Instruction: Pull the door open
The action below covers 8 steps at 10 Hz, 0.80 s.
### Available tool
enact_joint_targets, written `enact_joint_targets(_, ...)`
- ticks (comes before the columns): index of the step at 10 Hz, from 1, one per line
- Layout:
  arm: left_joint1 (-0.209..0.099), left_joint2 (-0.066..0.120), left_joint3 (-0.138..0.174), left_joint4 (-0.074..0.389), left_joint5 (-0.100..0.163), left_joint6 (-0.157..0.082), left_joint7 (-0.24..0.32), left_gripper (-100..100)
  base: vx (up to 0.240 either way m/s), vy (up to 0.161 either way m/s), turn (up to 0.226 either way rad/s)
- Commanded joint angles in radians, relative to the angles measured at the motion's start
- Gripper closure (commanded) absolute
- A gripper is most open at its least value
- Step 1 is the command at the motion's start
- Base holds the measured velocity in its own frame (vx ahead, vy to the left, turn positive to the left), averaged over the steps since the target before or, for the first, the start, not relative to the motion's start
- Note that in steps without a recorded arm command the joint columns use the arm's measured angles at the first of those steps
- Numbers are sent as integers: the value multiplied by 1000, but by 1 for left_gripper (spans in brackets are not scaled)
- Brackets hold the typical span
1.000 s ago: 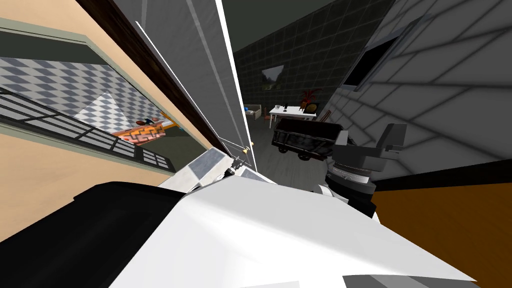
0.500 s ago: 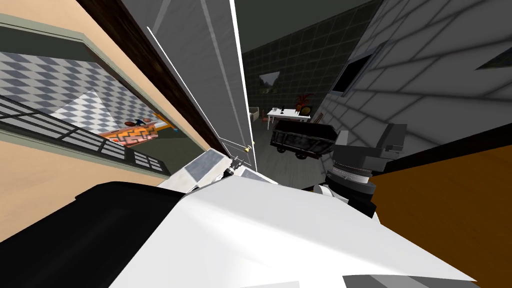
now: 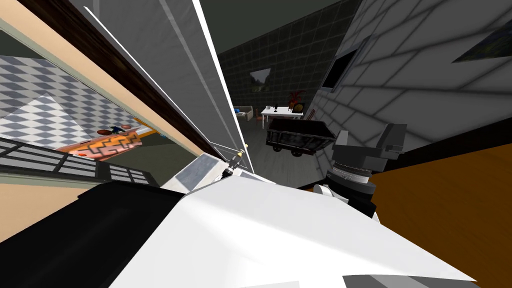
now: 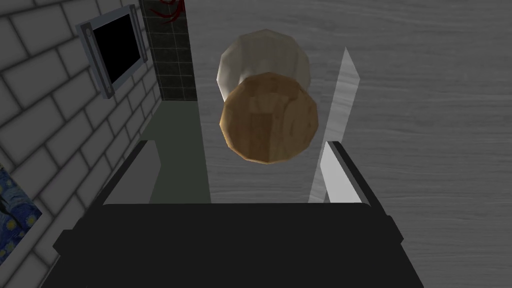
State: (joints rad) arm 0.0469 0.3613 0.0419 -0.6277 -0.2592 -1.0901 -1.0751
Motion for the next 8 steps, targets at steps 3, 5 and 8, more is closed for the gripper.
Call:
enact_joint_targets(3,4,-22,73,8,-23,8,-4,-100,77,16,-166)
enact_joint_targets(5,3,-26,82,12,-26,8,-7,-100,58,27,-97)
enact_joint_targets(8,3,-26,82,12,-26,8,-7,100,-7,0,13)
